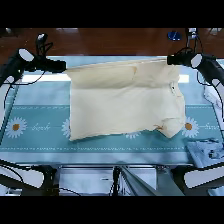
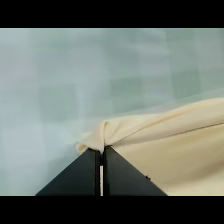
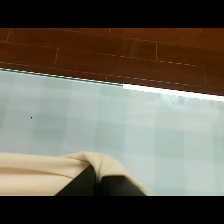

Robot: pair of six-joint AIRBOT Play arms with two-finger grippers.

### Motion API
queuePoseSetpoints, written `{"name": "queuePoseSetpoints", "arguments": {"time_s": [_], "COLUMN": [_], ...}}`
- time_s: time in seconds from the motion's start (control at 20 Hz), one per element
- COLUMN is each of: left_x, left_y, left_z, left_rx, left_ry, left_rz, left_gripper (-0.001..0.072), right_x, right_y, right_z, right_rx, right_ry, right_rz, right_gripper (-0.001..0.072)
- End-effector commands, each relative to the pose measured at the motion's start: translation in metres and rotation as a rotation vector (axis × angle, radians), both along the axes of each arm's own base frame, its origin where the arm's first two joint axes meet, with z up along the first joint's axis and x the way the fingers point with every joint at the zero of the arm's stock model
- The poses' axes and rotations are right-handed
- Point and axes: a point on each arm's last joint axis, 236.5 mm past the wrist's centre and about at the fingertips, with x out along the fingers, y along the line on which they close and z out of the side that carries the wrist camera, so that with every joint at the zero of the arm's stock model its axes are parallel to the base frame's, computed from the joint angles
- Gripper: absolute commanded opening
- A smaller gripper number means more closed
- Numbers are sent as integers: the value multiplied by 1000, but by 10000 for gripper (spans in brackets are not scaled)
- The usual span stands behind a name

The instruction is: Fold the shirts.

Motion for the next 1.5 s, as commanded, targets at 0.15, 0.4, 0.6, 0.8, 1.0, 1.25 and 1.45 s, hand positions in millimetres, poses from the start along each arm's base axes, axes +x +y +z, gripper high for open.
{"name": "queuePoseSetpoints", "arguments": {"time_s": [0.15,0.4,0.6,0.8,1.0,1.25,1.45], "left_x": [-61,-88,-96,-99,-126,-178,-278], "left_y": [-29,-47,-49,-45,3,64,40], "left_z": [-5,-19,-42,-42,-12,38,0], "left_rx": [-78,-98,-105,-107,-31,-59,-103], "left_ry": [264,384,458,474,581,601,772], "left_rz": [-38,-58,-46,-48,-106,68,31], "left_gripper": [18,19,20,29,324,504,632], "right_x": [-76,-127,-138,-135,-140,-217,-263], "right_y": [-1,2,9,2,-35,-96,-71], "right_z": [-30,-69,-100,-101,-61,3,2], "right_rx": [20,80,113,85,-90,-70,305], "right_ry": [363,623,719,709,660,773,828], "right_rz": [8,-27,-23,-26,-43,-214,-169], "right_gripper": [23,23,24,31,349,582,584]}}
